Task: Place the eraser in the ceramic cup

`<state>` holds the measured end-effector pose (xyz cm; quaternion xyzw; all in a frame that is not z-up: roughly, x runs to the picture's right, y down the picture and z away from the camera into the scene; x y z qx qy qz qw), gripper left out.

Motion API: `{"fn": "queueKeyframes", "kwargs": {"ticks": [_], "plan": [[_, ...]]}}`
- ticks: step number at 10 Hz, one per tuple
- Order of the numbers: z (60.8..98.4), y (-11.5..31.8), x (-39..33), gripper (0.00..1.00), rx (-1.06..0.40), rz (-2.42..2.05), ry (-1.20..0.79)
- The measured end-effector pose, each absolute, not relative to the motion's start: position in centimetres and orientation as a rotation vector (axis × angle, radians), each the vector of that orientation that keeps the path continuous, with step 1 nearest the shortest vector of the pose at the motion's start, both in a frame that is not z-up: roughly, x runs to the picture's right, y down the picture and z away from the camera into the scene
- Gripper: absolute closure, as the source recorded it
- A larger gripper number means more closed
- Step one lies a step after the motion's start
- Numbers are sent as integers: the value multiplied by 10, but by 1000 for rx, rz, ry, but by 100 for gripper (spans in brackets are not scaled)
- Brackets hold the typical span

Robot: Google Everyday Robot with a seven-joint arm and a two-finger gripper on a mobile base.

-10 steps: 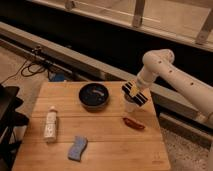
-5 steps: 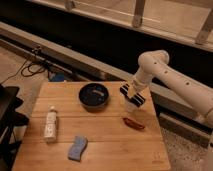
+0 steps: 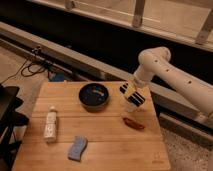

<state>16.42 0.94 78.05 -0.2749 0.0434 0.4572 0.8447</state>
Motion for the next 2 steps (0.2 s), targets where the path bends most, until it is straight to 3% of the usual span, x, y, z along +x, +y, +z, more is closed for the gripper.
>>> {"fn": "queueKeyframes", "kwargs": {"ticks": [2], "plan": [[768,-6,168,26,-540,973,78]]}}
